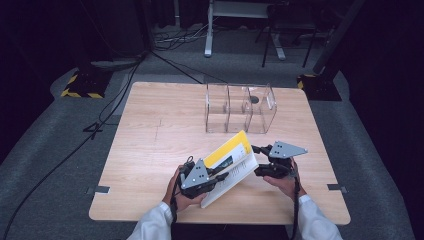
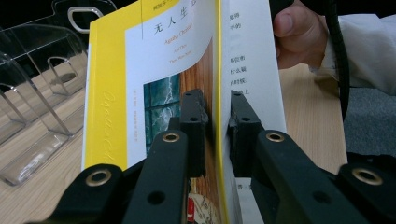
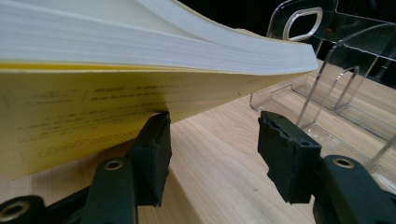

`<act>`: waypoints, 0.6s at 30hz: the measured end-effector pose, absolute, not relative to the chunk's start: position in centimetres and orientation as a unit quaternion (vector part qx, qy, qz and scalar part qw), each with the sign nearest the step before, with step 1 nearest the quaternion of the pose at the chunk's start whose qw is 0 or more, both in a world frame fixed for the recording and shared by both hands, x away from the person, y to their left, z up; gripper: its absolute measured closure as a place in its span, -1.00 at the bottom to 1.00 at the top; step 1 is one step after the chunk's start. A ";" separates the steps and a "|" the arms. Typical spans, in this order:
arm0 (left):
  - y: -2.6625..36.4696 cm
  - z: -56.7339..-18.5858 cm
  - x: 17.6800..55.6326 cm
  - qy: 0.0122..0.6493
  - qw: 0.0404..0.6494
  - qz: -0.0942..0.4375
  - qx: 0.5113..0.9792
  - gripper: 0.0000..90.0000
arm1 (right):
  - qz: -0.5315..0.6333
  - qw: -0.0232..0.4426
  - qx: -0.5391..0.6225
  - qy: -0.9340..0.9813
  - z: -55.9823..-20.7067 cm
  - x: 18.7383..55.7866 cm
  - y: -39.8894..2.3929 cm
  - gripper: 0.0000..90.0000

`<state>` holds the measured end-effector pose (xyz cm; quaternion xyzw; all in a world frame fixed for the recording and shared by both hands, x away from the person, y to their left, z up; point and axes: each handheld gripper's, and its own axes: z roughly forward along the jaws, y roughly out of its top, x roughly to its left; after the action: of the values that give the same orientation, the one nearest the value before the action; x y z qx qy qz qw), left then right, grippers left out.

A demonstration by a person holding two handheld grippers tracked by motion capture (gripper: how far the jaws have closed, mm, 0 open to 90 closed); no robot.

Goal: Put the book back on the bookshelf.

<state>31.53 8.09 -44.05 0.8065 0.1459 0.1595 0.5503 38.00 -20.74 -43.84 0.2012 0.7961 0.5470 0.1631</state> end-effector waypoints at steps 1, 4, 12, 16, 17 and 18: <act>8.2 -44.1 31.5 0.148 0.552 0.158 0.805 0.76 | 0.549 0.162 0.201 0.795 -43.8 37.9 -20.7 0.01; 9.0 -44.1 31.2 0.155 0.551 0.149 0.806 0.76 | 0.552 0.161 0.195 0.795 -43.7 37.7 -20.4 0.01; 11.2 -44.1 29.3 0.179 0.534 0.159 0.811 0.76 | 0.557 0.174 0.169 0.794 -42.3 36.4 -18.1 0.01; 12.6 -44.2 28.6 0.189 0.531 0.155 0.811 0.76 | 0.559 0.174 0.153 0.796 -41.7 35.7 -17.1 0.01; 13.4 -44.3 28.3 0.192 0.531 0.151 0.811 0.75 | 0.560 0.172 0.141 0.798 -41.3 35.3 -16.2 0.01; 13.4 -44.3 28.3 0.192 0.531 0.151 0.811 0.75 | 0.560 0.172 0.141 0.798 -41.3 35.3 -16.2 0.01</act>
<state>28.34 13.39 -44.29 0.8110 0.1922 0.1514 0.5314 35.34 -16.25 -41.26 0.1409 0.7978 0.5604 0.1720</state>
